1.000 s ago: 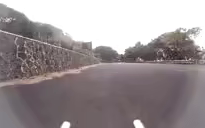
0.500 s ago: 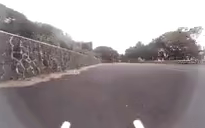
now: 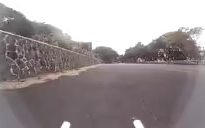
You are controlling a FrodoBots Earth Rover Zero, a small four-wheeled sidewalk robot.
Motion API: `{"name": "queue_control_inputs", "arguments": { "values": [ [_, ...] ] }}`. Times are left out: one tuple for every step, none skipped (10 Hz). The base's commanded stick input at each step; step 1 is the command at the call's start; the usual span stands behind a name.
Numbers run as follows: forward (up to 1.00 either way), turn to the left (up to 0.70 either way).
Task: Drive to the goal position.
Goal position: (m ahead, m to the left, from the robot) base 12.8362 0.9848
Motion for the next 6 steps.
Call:
{"name": "queue_control_inputs", "arguments": {
  "values": [
    [0.50, 0.00],
    [0.50, 0.00],
    [0.50, 0.00],
    [0.50, 0.00],
    [0.50, 0.00],
    [0.50, 0.00]
  ]
}}
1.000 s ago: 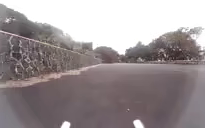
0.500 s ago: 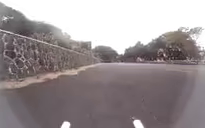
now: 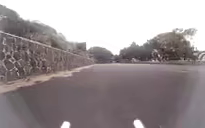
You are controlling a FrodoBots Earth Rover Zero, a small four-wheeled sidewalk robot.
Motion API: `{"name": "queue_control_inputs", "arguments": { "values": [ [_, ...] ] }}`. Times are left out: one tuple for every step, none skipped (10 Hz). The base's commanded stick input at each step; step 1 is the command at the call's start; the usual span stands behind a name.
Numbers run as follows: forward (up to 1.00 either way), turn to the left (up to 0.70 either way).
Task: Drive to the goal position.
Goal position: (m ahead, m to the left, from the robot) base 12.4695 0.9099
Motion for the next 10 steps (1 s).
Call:
{"name": "queue_control_inputs", "arguments": {
  "values": [
    [0.50, 0.00],
    [0.50, 0.00],
    [0.50, 0.00],
    [0.50, 0.00],
    [0.50, 0.00],
    [0.50, 0.00],
    [0.50, 0.00],
    [0.50, 0.00],
    [0.50, 0.00],
    [0.50, 0.00]
  ]
}}
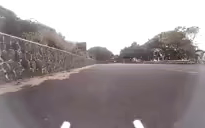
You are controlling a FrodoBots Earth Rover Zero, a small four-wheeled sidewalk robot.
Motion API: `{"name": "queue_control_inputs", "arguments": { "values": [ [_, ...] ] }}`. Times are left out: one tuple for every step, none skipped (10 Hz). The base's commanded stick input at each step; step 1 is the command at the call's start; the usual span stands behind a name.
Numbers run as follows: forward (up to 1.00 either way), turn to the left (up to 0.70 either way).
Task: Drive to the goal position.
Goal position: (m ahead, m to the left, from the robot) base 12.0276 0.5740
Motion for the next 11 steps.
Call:
{"name": "queue_control_inputs", "arguments": {
  "values": [
    [0.50, 0.00],
    [0.50, 0.00],
    [0.50, 0.00],
    [0.50, 0.00],
    [0.50, 0.00],
    [0.50, -0.20],
    [0.50, -0.50],
    [0.50, -0.50],
    [0.50, -0.50],
    [0.50, -0.50],
    [0.50, -0.31]
  ]
}}
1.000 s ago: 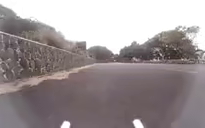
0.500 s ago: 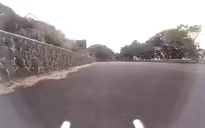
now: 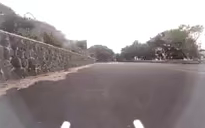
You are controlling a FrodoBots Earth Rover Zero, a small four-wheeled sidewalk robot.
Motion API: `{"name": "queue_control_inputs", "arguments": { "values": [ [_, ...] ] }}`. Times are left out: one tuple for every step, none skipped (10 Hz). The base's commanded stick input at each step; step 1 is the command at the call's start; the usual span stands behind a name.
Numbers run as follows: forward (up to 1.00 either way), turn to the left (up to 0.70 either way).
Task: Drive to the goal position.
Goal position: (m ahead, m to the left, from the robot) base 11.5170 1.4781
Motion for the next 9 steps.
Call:
{"name": "queue_control_inputs", "arguments": {
  "values": [
    [0.50, -0.06],
    [0.50, 0.00],
    [0.50, 0.00],
    [0.50, 0.00],
    [0.50, 0.00],
    [0.50, 0.00],
    [0.50, 0.00],
    [0.50, 0.00],
    [0.50, 0.00]
  ]
}}
